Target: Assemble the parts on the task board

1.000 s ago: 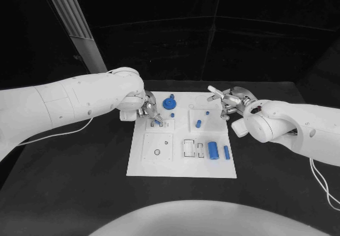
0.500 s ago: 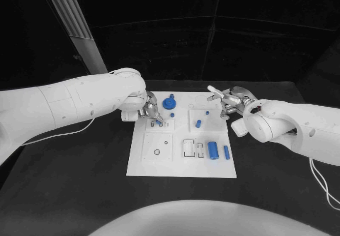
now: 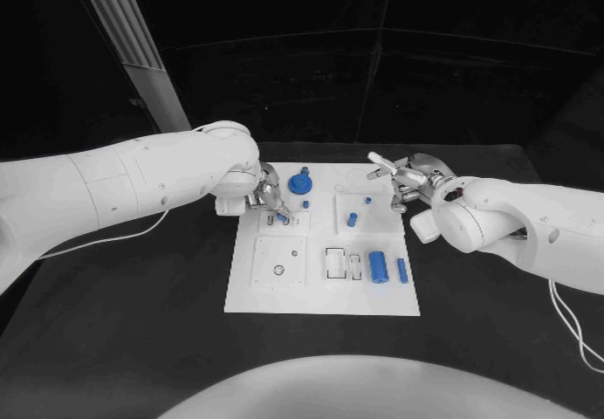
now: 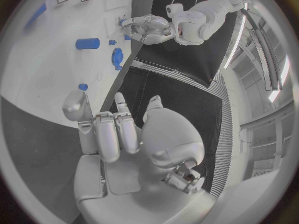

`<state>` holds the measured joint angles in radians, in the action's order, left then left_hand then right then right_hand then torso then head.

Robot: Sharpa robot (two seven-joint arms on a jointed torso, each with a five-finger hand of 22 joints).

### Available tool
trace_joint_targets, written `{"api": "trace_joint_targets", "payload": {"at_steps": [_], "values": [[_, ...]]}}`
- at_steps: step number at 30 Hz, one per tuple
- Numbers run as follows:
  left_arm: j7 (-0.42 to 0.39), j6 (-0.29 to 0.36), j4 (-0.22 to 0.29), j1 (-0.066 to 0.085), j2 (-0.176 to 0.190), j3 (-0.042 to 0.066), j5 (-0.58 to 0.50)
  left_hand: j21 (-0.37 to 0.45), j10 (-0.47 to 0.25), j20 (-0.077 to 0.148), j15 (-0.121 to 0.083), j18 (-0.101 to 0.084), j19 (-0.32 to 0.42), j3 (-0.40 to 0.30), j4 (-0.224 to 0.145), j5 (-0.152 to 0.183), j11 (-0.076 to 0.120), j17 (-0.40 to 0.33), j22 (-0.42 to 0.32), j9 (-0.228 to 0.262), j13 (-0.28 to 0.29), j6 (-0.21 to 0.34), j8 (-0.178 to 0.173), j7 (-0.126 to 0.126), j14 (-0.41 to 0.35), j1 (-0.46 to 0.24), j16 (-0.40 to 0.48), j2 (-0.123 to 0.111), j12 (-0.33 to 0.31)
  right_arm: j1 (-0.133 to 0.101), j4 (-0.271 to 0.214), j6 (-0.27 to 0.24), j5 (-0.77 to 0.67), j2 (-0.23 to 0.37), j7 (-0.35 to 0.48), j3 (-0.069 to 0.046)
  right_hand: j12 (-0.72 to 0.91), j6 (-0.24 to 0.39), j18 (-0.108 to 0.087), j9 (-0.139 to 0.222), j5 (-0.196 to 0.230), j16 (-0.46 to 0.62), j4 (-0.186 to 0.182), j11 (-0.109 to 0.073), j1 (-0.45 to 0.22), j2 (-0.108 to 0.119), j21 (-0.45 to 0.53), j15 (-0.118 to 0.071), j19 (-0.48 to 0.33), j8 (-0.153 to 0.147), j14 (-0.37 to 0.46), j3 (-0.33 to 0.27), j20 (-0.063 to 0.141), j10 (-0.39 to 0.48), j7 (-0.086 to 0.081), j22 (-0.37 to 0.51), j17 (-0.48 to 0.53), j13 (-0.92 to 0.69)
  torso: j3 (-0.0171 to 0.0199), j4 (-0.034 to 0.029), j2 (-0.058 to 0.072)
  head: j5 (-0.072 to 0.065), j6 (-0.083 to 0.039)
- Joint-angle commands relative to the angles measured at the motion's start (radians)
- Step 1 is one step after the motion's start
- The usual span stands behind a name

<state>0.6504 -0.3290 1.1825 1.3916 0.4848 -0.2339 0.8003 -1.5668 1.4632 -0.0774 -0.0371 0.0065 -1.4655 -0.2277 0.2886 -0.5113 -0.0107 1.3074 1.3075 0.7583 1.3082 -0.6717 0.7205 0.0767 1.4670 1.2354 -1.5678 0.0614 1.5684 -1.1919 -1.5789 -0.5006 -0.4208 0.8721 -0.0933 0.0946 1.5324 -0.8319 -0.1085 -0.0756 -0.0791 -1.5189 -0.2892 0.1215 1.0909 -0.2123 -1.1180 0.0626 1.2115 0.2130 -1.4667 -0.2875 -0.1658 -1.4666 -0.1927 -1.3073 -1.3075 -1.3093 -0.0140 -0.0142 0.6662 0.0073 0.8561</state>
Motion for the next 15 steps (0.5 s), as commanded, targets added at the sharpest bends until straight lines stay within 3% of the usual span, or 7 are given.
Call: {"api": "trace_joint_targets", "payload": {"at_steps": [1,15], "values": [[0.007,-0.010,0.000,0.001,-0.001,0.000,-0.002,-0.004,0.108,-0.007,0.005,-0.007,-0.105,-0.005,0.003,0.003,-0.006,0.263,0.263,-0.001,0.263,-0.001,-0.005,0.002,0.104,-0.006,-0.003,0.001,0.002,-0.001,-0.002,0.001,-0.004,0.000,0.005,0.000,0.001,0.003,-0.008,0.001,-0.002,0.000,0.000,-0.006,0.000,-0.006,0.007,-0.007,-0.005,0.004,-0.037,-0.007,0.001,-0.052,0.002,-0.088,-0.184,-0.212,0.0000,0.0000,0.000,0.001,0.000],[0.011,-0.022,0.000,-0.001,-0.003,0.000,-0.002,-0.004,0.108,-0.008,0.006,-0.007,-0.105,-0.007,0.004,0.017,-0.008,0.263,0.263,-0.002,0.263,0.004,-0.010,0.004,0.104,-0.007,-0.003,0.001,0.002,-0.001,-0.004,0.001,-0.004,0.000,0.005,0.000,0.001,0.003,-0.007,0.001,-0.003,-0.001,0.000,-0.006,0.001,-0.007,0.005,-0.007,-0.004,0.004,-0.038,-0.007,0.001,-0.052,0.002,-0.089,-0.185,-0.212,0.0000,0.0001,0.000,0.001,0.003]]}}
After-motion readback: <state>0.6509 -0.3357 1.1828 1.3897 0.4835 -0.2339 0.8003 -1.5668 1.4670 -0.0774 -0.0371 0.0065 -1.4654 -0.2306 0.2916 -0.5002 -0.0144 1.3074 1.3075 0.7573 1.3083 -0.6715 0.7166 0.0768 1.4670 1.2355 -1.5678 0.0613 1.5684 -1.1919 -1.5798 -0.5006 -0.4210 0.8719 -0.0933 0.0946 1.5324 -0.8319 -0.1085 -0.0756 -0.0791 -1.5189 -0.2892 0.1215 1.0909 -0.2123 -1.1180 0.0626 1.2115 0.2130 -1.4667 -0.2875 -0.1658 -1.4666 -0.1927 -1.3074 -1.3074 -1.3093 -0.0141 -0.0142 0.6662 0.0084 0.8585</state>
